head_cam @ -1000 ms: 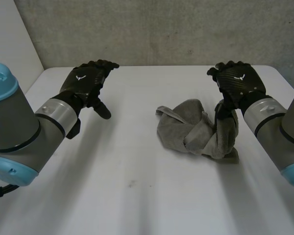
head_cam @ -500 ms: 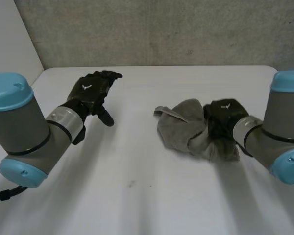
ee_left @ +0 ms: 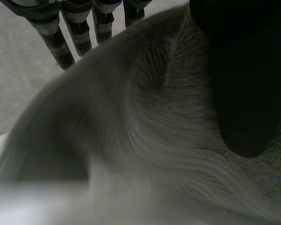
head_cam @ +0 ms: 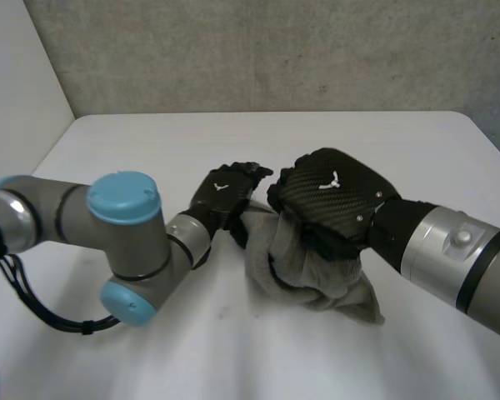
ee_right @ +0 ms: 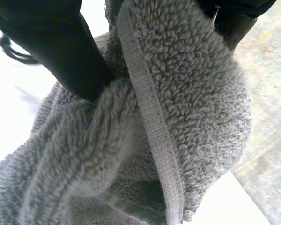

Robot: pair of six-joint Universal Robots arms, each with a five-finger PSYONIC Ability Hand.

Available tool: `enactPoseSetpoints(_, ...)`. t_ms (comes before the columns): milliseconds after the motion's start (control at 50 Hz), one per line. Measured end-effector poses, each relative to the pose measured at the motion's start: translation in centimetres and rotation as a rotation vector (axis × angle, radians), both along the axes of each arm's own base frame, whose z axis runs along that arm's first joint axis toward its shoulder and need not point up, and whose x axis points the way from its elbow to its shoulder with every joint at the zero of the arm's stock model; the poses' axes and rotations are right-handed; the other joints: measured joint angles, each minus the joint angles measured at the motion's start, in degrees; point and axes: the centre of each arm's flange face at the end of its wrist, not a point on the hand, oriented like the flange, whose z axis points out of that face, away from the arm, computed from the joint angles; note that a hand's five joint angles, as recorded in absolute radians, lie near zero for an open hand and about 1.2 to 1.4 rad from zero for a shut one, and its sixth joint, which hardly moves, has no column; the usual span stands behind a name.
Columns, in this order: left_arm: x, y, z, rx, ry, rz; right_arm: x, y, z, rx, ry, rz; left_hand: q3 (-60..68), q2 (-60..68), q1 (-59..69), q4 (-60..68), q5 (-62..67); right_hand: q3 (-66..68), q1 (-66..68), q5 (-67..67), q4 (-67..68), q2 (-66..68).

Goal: Fold the towel.

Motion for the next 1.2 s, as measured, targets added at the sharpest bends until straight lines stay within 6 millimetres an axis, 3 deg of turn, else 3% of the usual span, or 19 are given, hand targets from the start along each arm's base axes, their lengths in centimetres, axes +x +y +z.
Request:
enactPoseSetpoints(160,-2.3,-0.1,-1.2,-0.052,0.039,-0.066,0.2,2.2,0.5,0.005,0.038,0.074,4.09,4.19,4.12,3.91,1.75,0.16,0.00,0.00,0.05,0.00)
enactPoseSetpoints(200,-2.6,0.1,-1.2,-0.053,0.043,-0.088,0.2,2.2,0.6,-0.006,0.041,0.075,12.40,12.52,13.33,12.41,10.08,0.16,0.00,0.00,0.05,0.00)
enactPoseSetpoints(240,-2.9,0.3,-1.2,-0.050,0.045,-0.110,0.1,2.0,0.8,-0.018,0.044,0.067,31.40,31.57,33.05,30.05,27.25,0.16,0.00,0.00,0.05,0.00)
enactPoseSetpoints(260,-3.0,0.4,-1.0,-0.048,0.045,-0.121,0.1,1.7,0.8,-0.028,0.047,0.052,46.33,46.62,49.21,46.40,43.60,0.16,0.00,0.00,0.05,0.00)
enactPoseSetpoints(400,-2.5,0.0,0.1,-0.057,0.049,-0.095,-0.2,-0.2,0.8,-0.060,0.062,-0.025,55.81,56.07,54.79,55.87,53.19,0.16,0.02,0.01,0.05,0.00)
enactPoseSetpoints(420,-0.7,-2.0,2.6,-0.101,0.059,0.025,-0.5,-2.2,0.8,-0.105,0.072,-0.099,58.05,58.30,56.09,58.07,54.70,0.16,0.65,0.30,0.05,0.00)
enactPoseSetpoints(520,2.6,-4.5,6.7,-0.186,0.076,0.200,-0.6,-5.5,1.3,-0.241,0.043,-0.205,59.53,59.75,56.88,59.53,55.91,0.16,0.65,0.54,0.05,0.00)
enactPoseSetpoints(580,2.6,-4.5,6.7,-0.186,0.076,0.200,-0.6,-5.5,1.3,-0.241,0.043,-0.205,59.53,59.75,56.88,59.53,55.91,0.16,0.65,0.54,0.05,0.00)
enactPoseSetpoints(600,4.8,-5.1,10.2,-0.260,0.089,0.281,-0.6,-6.9,1.9,-0.320,0.010,-0.238,59.80,60.01,56.96,59.81,56.02,0.16,0.65,0.54,0.05,0.00)
enactPoseSetpoints(680,6.1,-4.4,13.0,-0.314,0.107,0.305,-0.3,-8.8,3.2,-0.468,-0.073,-0.258,60.04,60.21,57.22,60.09,56.54,0.16,0.65,1.03,0.05,0.98)
enactPoseSetpoints(800,6.9,-3.0,14.3,-0.336,0.118,0.306,0.5,-9.9,3.9,-0.608,-0.155,-0.212,60.10,60.29,57.23,60.12,56.65,0.17,1.16,1.18,0.05,0.98)
enactPoseSetpoints(920,7.5,-1.4,13.2,-0.299,0.093,0.299,0.8,-10.6,1.6,-0.629,-0.157,-0.099,60.12,60.30,57.52,60.14,56.75,-2.56,0.95,-0.31,-4.87,-2.50)
enactPoseSetpoints(940,7.7,-0.8,11.9,-0.261,0.067,0.295,0.2,-10.9,-1.0,-0.560,-0.122,-0.063,60.12,60.31,57.52,60.14,56.75,-5.20,0.57,-2.42,-7.48,-5.31)
enactPoseSetpoints(980,7.7,-0.8,11.9,-0.261,0.067,0.295,0.2,-10.9,-1.0,-0.560,-0.122,-0.063,60.12,60.31,57.52,60.14,56.75,-5.20,0.57,-2.42,-7.48,-5.31)
enactPoseSetpoints(1000,8.1,0.1,9.8,-0.203,0.027,0.290,-0.7,-10.7,-4.5,-0.440,-0.073,-0.042,60.12,60.32,57.52,60.14,56.75,-10.82,-5.35,-7.17,-12.71,-10.30)
enactPoseSetpoints(1020,8.2,0.5,9.0,-0.179,0.011,0.289,-1.1,-10.3,-6.0,-0.382,-0.053,-0.039,60.12,60.32,57.52,60.14,56.75,-15.01,-9.05,-10.98,-16.75,-14.65)
enactPoseSetpoints(1100,8.5,1.2,7.7,-0.144,-0.015,0.286,-1.6,-9.8,-7.7,-0.310,-0.030,-0.040,60.12,60.33,57.52,60.14,56.75,-15.01,-9.05,-10.98,-16.75,-14.65)
enactPoseSetpoints(1140,9.0,2.3,5.9,-0.098,-0.062,0.279,-2.6,-8.7,-10.1,-0.183,0.010,-0.058,60.12,60.33,57.52,60.14,56.75,-38.56,-28.78,-35.94,-40.65,-38.50)
enactPoseSetpoints(1200,9.4,3.2,5.1,-0.088,-0.106,0.272,-3.7,-7.9,-11.4,-0.052,0.035,-0.096,60.12,60.33,57.53,60.14,56.76,-42.61,-32.04,-40.79,-45.10,-42.03)
